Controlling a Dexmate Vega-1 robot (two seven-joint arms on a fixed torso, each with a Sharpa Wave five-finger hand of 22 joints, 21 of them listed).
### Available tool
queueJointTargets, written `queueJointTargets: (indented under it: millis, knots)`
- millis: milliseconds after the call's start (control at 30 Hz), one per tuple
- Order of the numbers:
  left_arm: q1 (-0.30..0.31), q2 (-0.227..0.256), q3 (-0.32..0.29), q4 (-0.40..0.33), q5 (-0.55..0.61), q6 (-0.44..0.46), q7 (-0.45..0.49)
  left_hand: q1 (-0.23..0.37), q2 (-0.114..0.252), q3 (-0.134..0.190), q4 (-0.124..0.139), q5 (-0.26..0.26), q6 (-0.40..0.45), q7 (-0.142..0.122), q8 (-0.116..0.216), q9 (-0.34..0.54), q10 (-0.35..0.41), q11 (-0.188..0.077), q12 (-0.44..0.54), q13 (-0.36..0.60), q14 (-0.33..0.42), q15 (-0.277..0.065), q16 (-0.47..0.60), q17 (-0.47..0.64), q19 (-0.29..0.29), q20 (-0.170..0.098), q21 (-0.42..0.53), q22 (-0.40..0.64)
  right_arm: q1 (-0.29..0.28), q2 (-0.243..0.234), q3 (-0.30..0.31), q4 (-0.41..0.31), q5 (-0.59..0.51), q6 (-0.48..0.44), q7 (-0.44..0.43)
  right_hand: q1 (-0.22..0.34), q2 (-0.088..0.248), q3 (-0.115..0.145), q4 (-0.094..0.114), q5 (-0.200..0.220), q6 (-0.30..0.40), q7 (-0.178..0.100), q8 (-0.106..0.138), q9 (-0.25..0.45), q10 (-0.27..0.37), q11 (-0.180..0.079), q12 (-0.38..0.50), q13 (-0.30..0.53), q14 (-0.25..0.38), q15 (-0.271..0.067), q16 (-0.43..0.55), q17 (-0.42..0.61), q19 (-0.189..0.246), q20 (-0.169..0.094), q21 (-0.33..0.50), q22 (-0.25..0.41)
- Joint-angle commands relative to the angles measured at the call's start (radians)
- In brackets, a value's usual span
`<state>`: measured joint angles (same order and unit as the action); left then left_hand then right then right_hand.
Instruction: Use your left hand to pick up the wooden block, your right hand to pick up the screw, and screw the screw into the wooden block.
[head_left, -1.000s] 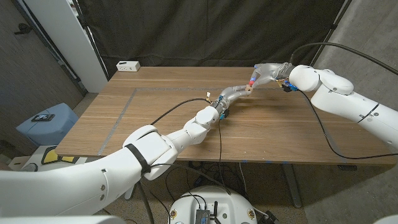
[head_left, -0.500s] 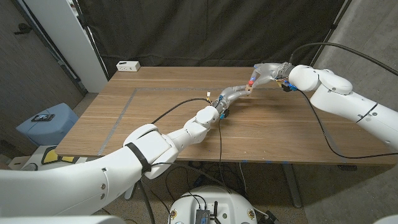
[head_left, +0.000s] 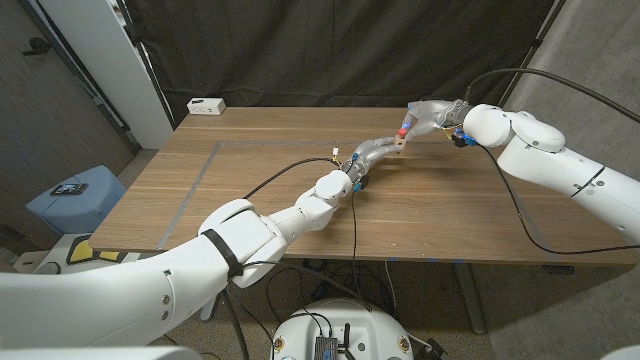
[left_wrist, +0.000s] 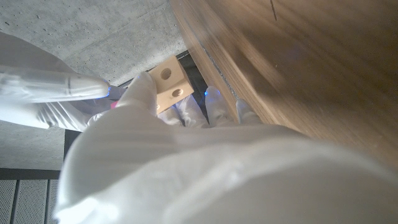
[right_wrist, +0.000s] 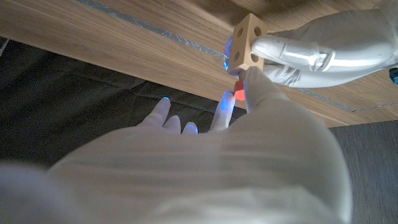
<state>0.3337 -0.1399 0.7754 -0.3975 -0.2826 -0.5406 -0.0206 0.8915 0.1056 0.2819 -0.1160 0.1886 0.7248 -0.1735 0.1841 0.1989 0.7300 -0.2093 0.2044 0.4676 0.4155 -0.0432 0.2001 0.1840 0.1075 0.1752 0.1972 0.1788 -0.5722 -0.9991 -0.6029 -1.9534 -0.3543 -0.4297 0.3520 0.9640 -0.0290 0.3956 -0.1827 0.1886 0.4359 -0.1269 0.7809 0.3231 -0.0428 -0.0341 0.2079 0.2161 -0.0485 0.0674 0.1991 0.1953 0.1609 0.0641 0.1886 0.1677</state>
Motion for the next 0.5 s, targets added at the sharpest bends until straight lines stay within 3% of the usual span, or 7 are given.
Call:
queueJointTargets:
  millis: [33,500]
  knots:
    - [0.001,0.0,0.003,-0.003,0.005,-0.008,0.0,-0.015,-0.001,0.002,0.003,0.0,-0.007,0.002,0.005,0.001,-0.002,0.001,0.003,0.002,0.001,-0.022,0.0,0.002,-0.001,0.009,0.006,0.004,-0.008,-0.001,0.006,-0.005,-0.001,-0.005,-0.01,0.017,-0.004,0.009,0.004,0.006,0.004,0.011,0.01,0.005,0.003,-0.012,0.01,0.003,0.001,-0.006,0.007,0.001,0.003,-0.008,0.004,0.002]
    - [0.007,0.005,0.007,-0.014,0.012,-0.019,0.004,-0.025,-0.003,0.001,0.003,-0.001,-0.001,-0.004,0.01,0.0,0.002,-0.002,0.007,0.003,0.002,-0.023,0.0,0.002,-0.002,0.007,0.006,0.004,-0.01,-0.007,0.011,-0.015,0.002,-0.008,-0.008,0.023,-0.014,0.002,0.013,0.007,-0.049,0.022,-0.004,0.0,-0.008,-0.005,0.004,0.003,-0.002,-0.005,0.005,0.002,-0.002,-0.009,0.001,0.002]
